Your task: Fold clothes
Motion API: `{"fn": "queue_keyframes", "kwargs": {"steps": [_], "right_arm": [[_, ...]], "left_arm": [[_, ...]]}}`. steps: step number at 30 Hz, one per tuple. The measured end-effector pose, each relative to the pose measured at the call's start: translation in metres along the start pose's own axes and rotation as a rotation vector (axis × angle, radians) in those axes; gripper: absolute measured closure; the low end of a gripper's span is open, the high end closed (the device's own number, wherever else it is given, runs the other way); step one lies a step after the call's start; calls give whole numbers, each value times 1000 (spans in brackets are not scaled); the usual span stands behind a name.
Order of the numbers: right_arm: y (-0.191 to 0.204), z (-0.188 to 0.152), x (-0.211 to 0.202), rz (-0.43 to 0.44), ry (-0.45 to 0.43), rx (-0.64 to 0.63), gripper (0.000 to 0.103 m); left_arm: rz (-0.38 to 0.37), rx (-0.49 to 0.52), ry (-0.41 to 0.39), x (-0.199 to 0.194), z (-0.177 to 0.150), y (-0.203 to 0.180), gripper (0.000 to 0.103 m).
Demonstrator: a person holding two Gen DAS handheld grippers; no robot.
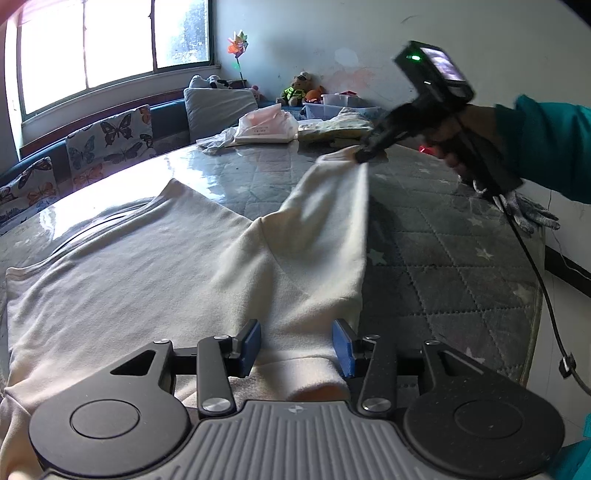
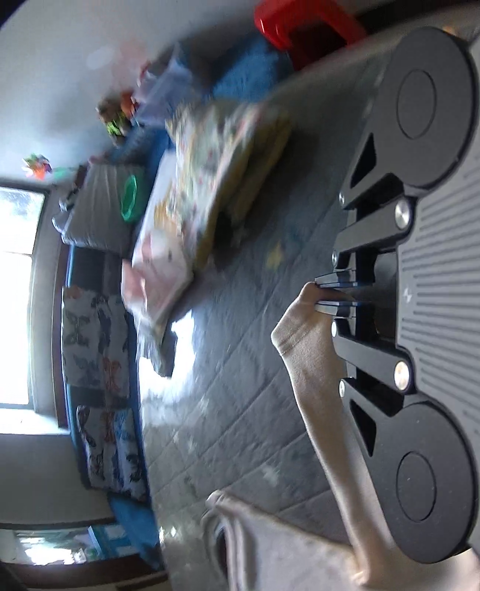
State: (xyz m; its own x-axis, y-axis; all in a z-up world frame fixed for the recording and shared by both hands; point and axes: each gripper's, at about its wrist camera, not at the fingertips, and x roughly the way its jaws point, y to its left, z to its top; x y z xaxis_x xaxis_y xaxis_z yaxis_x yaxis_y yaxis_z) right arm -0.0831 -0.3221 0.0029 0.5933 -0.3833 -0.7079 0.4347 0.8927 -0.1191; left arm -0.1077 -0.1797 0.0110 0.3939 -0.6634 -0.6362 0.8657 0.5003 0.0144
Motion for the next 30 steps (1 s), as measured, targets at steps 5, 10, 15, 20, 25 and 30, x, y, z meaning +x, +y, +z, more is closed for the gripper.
{"fn": "queue_keyframes", "kwargs": {"steps": [5, 10, 15, 20, 25, 30], "right_arm": [[-18, -29, -10, -69, 35, 61, 89], [-34, -38, -17, -74, 26, 128, 73], [-19, -21, -35, -80, -63, 37, 73], [5, -10, -21, 41, -64, -13, 73], [16, -13, -1, 62, -22, -33, 72], [3, -17, 4, 34, -7, -2, 63]], "left_arm": [[-13, 16, -2, -1, -1, 0, 56], [-34, 26, 9, -5, -1, 0, 56], [-61, 23, -16, -11, 11, -1, 54], [-80, 25, -36, 0, 25, -11, 54], [-128, 40, -25, 10, 27, -21, 54], [-158, 61, 5, 18, 21, -25, 49]]}}
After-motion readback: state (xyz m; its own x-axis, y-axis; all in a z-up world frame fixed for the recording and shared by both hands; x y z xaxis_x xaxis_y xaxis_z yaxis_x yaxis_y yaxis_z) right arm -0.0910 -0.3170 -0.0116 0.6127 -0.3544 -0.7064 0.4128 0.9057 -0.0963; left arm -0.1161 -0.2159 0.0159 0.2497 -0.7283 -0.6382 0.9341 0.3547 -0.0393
